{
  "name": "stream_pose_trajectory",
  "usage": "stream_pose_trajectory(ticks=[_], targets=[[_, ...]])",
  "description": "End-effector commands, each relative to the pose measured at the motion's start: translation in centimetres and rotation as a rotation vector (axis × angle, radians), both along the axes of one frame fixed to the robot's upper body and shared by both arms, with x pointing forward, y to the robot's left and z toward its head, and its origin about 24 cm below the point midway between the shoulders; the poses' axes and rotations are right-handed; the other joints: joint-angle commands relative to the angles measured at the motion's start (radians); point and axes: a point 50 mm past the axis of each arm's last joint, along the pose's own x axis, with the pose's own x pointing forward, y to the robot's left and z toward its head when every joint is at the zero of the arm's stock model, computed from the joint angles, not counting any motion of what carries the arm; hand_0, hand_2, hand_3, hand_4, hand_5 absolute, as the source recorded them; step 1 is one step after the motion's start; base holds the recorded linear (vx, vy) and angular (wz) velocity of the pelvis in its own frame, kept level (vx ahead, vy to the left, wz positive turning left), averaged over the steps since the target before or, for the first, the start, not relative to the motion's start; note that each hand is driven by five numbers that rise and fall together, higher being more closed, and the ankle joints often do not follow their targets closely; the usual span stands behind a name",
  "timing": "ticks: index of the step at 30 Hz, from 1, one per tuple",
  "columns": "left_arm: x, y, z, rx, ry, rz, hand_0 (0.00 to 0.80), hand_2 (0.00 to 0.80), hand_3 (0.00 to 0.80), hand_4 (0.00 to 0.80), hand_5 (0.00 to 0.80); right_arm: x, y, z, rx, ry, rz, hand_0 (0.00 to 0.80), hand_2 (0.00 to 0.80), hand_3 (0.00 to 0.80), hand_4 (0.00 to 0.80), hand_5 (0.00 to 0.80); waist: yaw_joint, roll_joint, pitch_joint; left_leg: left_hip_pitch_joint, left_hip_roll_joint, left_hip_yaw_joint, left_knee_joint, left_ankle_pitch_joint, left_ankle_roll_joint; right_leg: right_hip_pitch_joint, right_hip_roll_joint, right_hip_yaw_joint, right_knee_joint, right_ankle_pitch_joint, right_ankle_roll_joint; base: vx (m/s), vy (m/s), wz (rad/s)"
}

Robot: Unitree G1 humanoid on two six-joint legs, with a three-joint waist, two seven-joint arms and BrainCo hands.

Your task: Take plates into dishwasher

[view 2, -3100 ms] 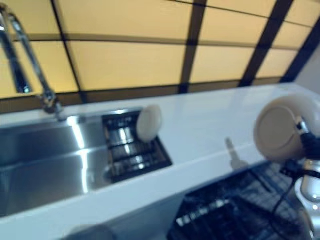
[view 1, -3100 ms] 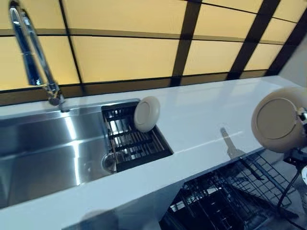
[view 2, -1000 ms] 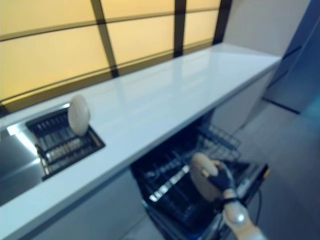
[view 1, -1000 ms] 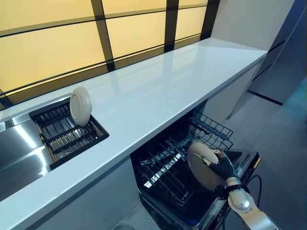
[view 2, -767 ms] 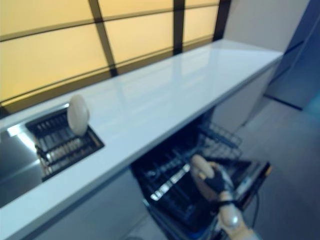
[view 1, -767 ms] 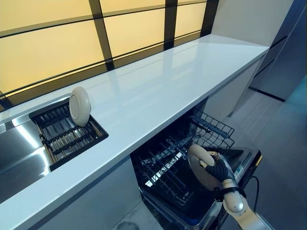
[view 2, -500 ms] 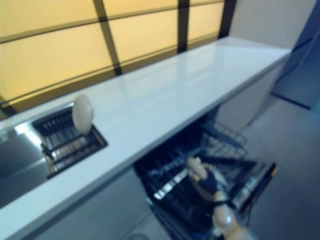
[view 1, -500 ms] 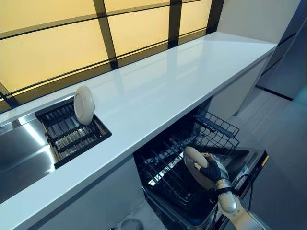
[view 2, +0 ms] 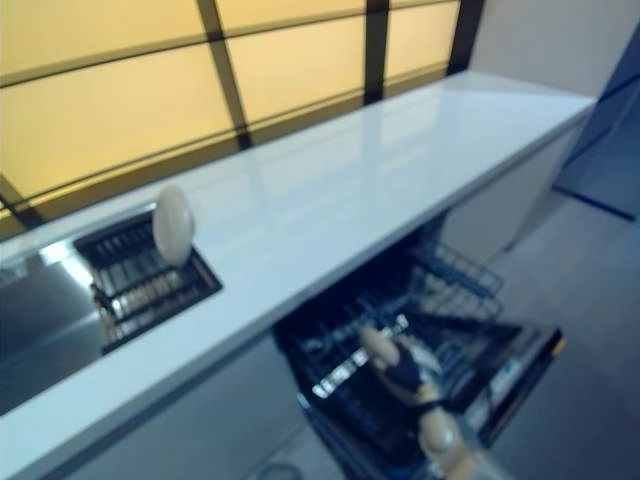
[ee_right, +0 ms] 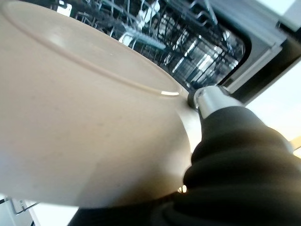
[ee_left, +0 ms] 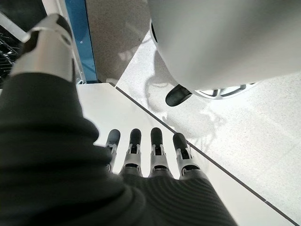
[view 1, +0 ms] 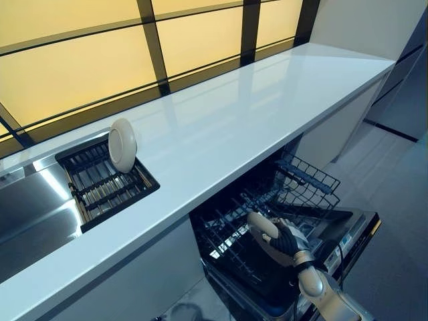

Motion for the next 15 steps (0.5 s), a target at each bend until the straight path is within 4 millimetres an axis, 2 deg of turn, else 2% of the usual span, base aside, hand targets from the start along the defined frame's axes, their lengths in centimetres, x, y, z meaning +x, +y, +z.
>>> stream_pose_trajectory(ticks=[1,11,15], targets=[[2.5,0.5,0.9,0.034,-0.046,-0.055,0.0,0.0,0.0,0.0,0.0,1.4,1.5,3.1,-0.013,-0.156,0.078,0.8,0.8,0.8,0.8,0.8,0.031,-0.053,-0.015,-0.058,0.007,-0.002,0.068,-0.069,-0.028,-0.052,-0.033,0.03,0.08,-0.011,0.024,0.0,0.0,0.0],[2.9,0.5,1.0,0.044,-0.043,-0.086,0.0,0.0,0.0,0.0,0.0,2.0,1.3,1.5,-0.021,-0.107,0.02,0.8,0.8,0.8,0.8,0.8,0.046,-0.052,-0.003,-0.068,0.005,-0.016,0.075,-0.068,-0.03,-0.047,-0.037,0.02,0.08,-0.01,0.024,0.0,0.0,0.0],[2.9,0.5,1.0,0.045,-0.038,-0.106,0.0,0.0,0.0,0.0,0.0,2.3,1.3,-0.1,-0.023,-0.051,-0.02,0.8,0.8,0.8,0.8,0.8,0.057,-0.045,0.0,-0.074,0.0,-0.021,0.077,-0.067,-0.031,-0.044,-0.043,0.012,0.078,-0.01,0.024,0.019,-0.01,0.02]])
